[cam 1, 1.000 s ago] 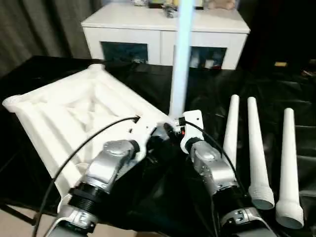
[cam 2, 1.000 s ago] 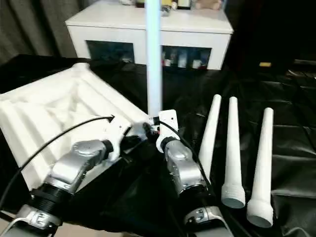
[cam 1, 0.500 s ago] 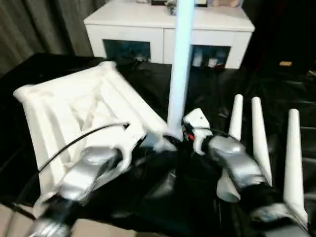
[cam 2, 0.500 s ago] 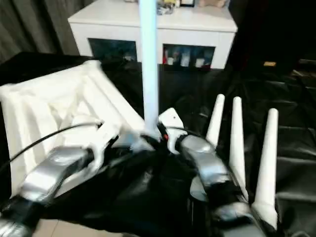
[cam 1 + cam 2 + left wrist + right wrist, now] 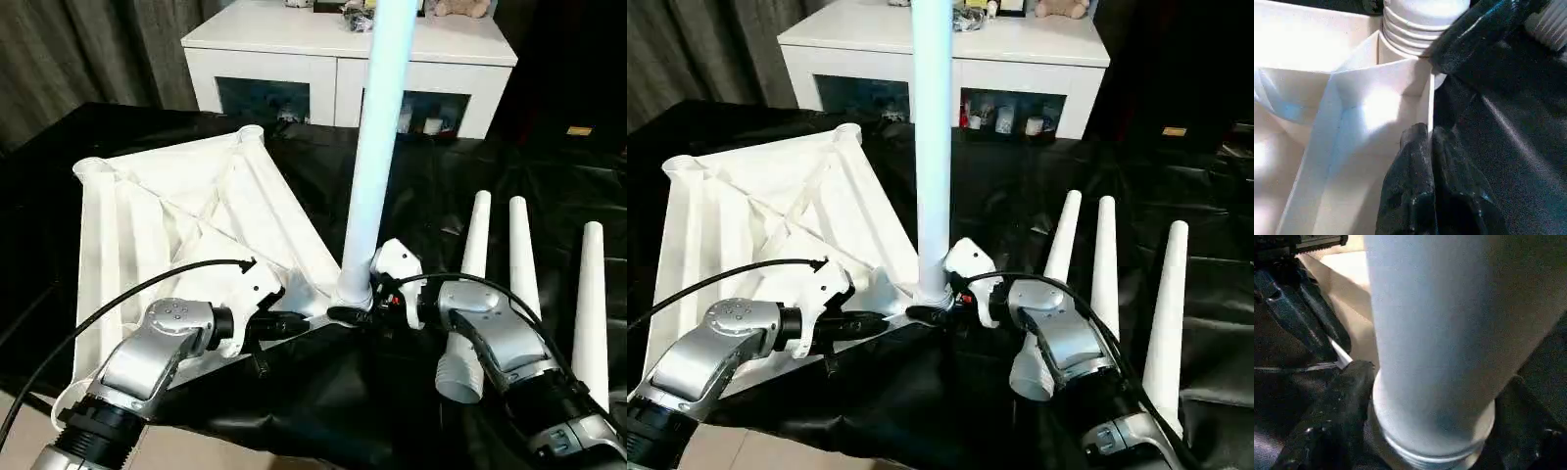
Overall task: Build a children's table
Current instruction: Rotate leg to tighten
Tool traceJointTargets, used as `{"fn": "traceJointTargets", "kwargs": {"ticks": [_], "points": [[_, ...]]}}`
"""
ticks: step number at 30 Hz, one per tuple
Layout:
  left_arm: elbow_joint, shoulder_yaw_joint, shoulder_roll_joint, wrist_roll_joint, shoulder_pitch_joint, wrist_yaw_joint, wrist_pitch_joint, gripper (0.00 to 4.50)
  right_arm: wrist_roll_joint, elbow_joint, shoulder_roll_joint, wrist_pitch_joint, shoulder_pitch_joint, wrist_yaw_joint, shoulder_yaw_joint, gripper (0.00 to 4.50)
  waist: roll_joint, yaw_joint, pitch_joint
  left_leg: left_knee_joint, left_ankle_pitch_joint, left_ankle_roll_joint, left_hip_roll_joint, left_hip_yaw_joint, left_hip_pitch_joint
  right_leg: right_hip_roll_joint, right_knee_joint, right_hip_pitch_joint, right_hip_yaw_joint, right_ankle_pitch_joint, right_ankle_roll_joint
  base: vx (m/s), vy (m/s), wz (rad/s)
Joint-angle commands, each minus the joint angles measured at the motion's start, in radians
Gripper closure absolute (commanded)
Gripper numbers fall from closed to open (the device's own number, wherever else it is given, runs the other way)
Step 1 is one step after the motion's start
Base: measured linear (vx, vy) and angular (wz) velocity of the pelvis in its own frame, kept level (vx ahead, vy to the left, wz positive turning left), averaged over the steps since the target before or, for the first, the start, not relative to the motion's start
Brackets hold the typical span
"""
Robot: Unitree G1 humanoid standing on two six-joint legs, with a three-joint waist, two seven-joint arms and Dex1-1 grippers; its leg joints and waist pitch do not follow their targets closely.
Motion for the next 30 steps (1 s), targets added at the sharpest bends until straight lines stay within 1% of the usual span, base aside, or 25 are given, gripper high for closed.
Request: {"fn": "traceJointTargets", "kwargs": {"ticks": [1, 2, 3, 5, 6, 9, 12, 13, 14, 15, 16, 17, 18, 19, 20, 21, 22, 23, 24, 25, 26, 27, 28, 29, 30], "points": [[-0.044, 0.003, -0.008, -0.034, -0.012, -0.019, -0.007, 4.5, 0.014, -0.003, 0.007, 0.016, -0.004, 0.015, 0.017, 1.42, -0.001, -0.001, -0.06, -0.073, -0.17, 0.055, 0.02, 0.001, -0.001, -0.035, -0.062, 0.06, 0.037, -0.129, -0.253, 0.0, 0.0, 0.0], [-0.043, 0.002, -0.007, -0.034, -0.011, -0.02, -0.006, 4.5, 0.014, -0.004, 0.008, 0.017, -0.002, 0.018, 0.016, 1.47, 0.0, -0.001, -0.06, -0.073, -0.171, 0.056, 0.02, 0.001, -0.001, -0.035, -0.062, 0.06, 0.037, -0.129, -0.254, 0.0, 0.0, 0.0], [-0.044, 0.002, -0.007, -0.034, -0.011, -0.021, -0.006, 4.5, 0.012, -0.004, 0.008, 0.016, 0.0, 0.019, 0.016, 1.62, -0.001, -0.001, -0.06, -0.073, -0.172, 0.057, 0.02, 0.001, -0.001, -0.035, -0.061, 0.061, 0.037, -0.128, -0.255, 0.0, 0.0, 0.0], [-0.045, 0.001, -0.006, -0.036, -0.009, -0.022, -0.003, 4.5, 0.01, -0.004, 0.008, 0.017, 0.003, 0.021, 0.017, 1.71, -0.002, -0.001, -0.06, -0.073, -0.173, 0.057, 0.019, 0.0, -0.002, -0.036, -0.062, 0.062, 0.037, -0.133, -0.254, 0.0, 0.0, 0.0], [-0.046, 0.001, -0.006, -0.036, -0.009, -0.023, -0.002, 4.5, 0.008, -0.005, 0.008, 0.017, 0.005, 0.021, 0.019, 1.71, -0.001, -0.001, -0.06, -0.074, -0.174, 0.056, 0.019, 0.0, -0.002, -0.036, -0.062, 0.062, 0.036, -0.137, -0.252, 0.0, 0.0, 0.0], [-0.045, 0.0, -0.007, -0.035, -0.006, -0.023, 0.0, 4.5, -0.002, -0.001, 0.019, 0.017, 0.011, -0.009, 0.014, 1.78, -0.001, -0.002, -0.06, -0.073, -0.175, 0.055, 0.019, 0.0, -0.002, -0.036, -0.062, 0.062, 0.037, -0.14, -0.252, 0.0, 0.0, 0.0], [-0.026, 0.005, -0.022, -0.024, -0.012, 0.008, 0.006, 4.5, -0.006, 0.021, 0.055, 0.033, 0.009, -0.09, -0.014, 1.78, -0.002, -0.006, -0.059, -0.074, -0.174, 0.05, 0.019, 0.001, -0.003, -0.036, -0.063, 0.061, 0.037, -0.148, -0.249, 0.0, 0.0, 0.0], [-0.014, 0.007, -0.031, -0.015, -0.018, 0.029, 0.008, 4.5, -0.008, 0.031, 0.07, 0.04, 0.007, -0.124, -0.025, 1.78, -0.002, -0.006, -0.058, -0.076, -0.178, 0.046, 0.019, 0.0, -0.004, -0.037, -0.063, 0.063, 0.037, -0.159, -0.247, 0.0, 0.0, 0.0], [0.027, 0.016, -0.059, 0.009, -0.038, 0.092, 0.016, 4.5, -0.015, 0.058, 0.115, 0.052, 0.003, -0.228, -0.058, 1.78, -0.003, -0.01, -0.056, -0.078, -0.193, 0.04, 0.018, -0.001, -0.005, -0.036, -0.067, 0.062, 0.036, -0.195, -0.236, 0.0, 0.0, 0.0], [0.027, 0.016, -0.059, 0.009, -0.038, 0.092, 0.016, 4.5, -0.015, 0.058, 0.115, 0.052, 0.003, -0.228, -0.058, 1.78, -0.005, -0.013, -0.055, -0.078, -0.2, 0.035, 0.017, 0.0, -0.004, -0.036, -0.071, 0.06, 0.037, -0.215, -0.229, 0.0, 0.0, 0.0], [0.055, 0.023, -0.078, 0.026, -0.053, 0.136, 0.02, 4.5, -0.018, 0.076, 0.144, 0.06, 0.001, -0.297, -0.08, 1.78, -0.005, -0.016, -0.054, -0.08, -0.215, 0.02, 0.016, 0.0, -0.003, -0.039, -0.076, 0.06, 0.038, -0.267, -0.211, 0.0, 0.0, 0.0], [0.09, 0.031, -0.102, 0.046, -0.07, 0.19, 0.023, 4.5, -0.019, 0.09, 0.177, 0.074, -0.001, -0.374, -0.106, 1.79, -0.004, -0.017, -0.053, -0.081, -0.218, 0.015, 0.016, -0.001, -0.001, -0.038, -0.078, 0.058, 0.037, -0.281, -0.204, 0.0, 0.0, 0.0], [0.126, 0.042, -0.129, 0.061, -0.09, 0.248, 0.038, 4.5, -0.022, 0.103, 0.211, 0.084, -0.002, -0.457, -0.132, 1.79, -0.001, -0.019, -0.051, -0.082, -0.238, 0.004, 0.015, 0.001, 0.006, -0.036, -0.084, 0.051, 0.038, -0.309, -0.193, 0.0, 0.0, 0.0], [0.142, 0.048, -0.142, 0.068, -0.099, 0.275, 0.047, 4.5, -0.024, 0.108, 0.227, 0.09, -0.002, -0.494, -0.143, 1.79, -0.003, -0.02, -0.049, -0.084, -0.258, -0.005, 0.013, -0.001, 0.005, -0.037, -0.088, 0.055, 0.037, -0.35, -0.179, 0.0, 0.0, 0.0], [0.163, 0.053, -0.158, 0.077, -0.111, 0.308, 0.052, 4.5, -0.025, 0.114, 0.248, 0.096, -0.003, -0.541, -0.158, 1.8, 0.0, -0.018, -0.049, -0.085, -0.269, -0.009, 0.013, -0.004, 0.006, -0.039, -0.088, 0.055, 0.035, -0.371, -0.17, 0.0, 0.0, 0.0], [0.173, 0.055, -0.166, 0.081, -0.117, 0.324, 0.055, 4.5, -0.026, 0.117, 0.259, 0.099, -0.002, -0.566, -0.166, 1.8, 0.001, -0.02, -0.048, -0.087, -0.292, -0.013, 0.014, -0.005, 0.009, -0.038, -0.093, 0.051, 0.036, -0.397, -0.157, 0.0, 0.0, 0.0], [0.212, 0.067, -0.195, 0.088, -0.139, 0.378, 0.048, 4.5, -0.033, 0.127, 0.287, 0.097, -0.002, -0.628, -0.177, 1.8, 0.002, -0.021, -0.047, -0.087, -0.299, -0.016, 0.011, -0.004, 0.009, -0.036, -0.097, 0.047, 0.036, -0.402, -0.148, 0.0, 0.0, 0.0], [0.24, 0.076, -0.215, 0.093, -0.155, 0.417, 0.042, 4.5, -0.04, 0.134, 0.307, 0.095, -0.002, -0.673, -0.185, 1.8, 0.002, -0.019, -0.049, -0.086, -0.302, -0.02, 0.011, -0.003, 0.014, -0.036, -0.098, 0.044, 0.037, -0.401, -0.148, 0.0, 0.0, 0.0], [0.272, 0.083, -0.237, 0.102, -0.173, 0.463, 0.027, 4.5, -0.044, 0.145, 0.33, 0.092, -0.003, -0.721, -0.196, 1.8, 0.002, -0.017, -0.051, -0.084, -0.304, -0.022, 0.01, -0.001, 0.02, -0.035, -0.099, 0.04, 0.039, -0.38, -0.153, 0.0, 0.0, 0.0], [0.304, 0.09, -0.259, 0.108, -0.192, 0.499, 0.013, 4.5, -0.053, 0.159, 0.351, 0.089, -0.006, -0.766, -0.202, 1.8, 0.001, -0.015, -0.051, -0.086, -0.303, -0.02, 0.01, -0.002, 0.018, -0.034, -0.098, 0.042, 0.039, -0.365, -0.154, 0.0, 0.0, 0.0], [0.304, 0.09, -0.259, 0.108, -0.192, 0.499, 0.013, 4.5, -0.053, 0.159, 0.351, 0.089, -0.006, -0.766, -0.202, 1.8, 0.001, -0.014, -0.05, -0.087, -0.306, -0.02, 0.011, -0.002, 0.016, -0.034, -0.097, 0.043, 0.039, -0.361, -0.153, 0.0, 0.0, 0.0], [0.33, 0.095, -0.276, 0.113, -0.209, 0.528, -0.002, 4.5, -0.059, 0.171, 0.365, 0.086, -0.01, -0.79, -0.202, 1.8, 0.0, -0.012, -0.051, -0.089, -0.296, -0.015, 0.01, -0.005, 0.009, -0.035, -0.094, 0.049, 0.039, -0.355, -0.147, 0.0, 0.0, 0.0], [0.349, 0.097, -0.294, 0.115, -0.224, 0.54, -0.015, 4.5, -0.077, 0.187, 0.374, 0.076, -0.015, -0.82, -0.197, 1.8, 0.002, -0.012, -0.049, -0.09, -0.308, -0.015, 0.009, -0.005, 0.011, -0.033, -0.097, 0.044, 0.039, -0.375, -0.137, 0.0, 0.0, 0.0], [0.356, 0.098, -0.305, 0.117, -0.233, 0.545, -0.019, 4.5, -0.084, 0.192, 0.377, 0.073, -0.017, -0.827, -0.196, 1.8, 0.004, -0.012, -0.05, -0.089, -0.316, -0.017, 0.008, -0.005, 0.013, -0.034, -0.098, 0.043, 0.04, -0.382, -0.135, 0.0, 0.0, 0.0], [0.356, 0.098, -0.305, 0.117, -0.233, 0.545, -0.019, 4.5, -0.084, 0.192, 0.377, 0.073, -0.017, -0.827, -0.196, 1.8, 0.001, -0.01, -0.052, -0.089, -0.311, -0.014, 0.008, -0.006, 0.013, -0.035, -0.097, 0.046, 0.042, -0.372, -0.133, 0.0, 0.0, 0.0]]}}
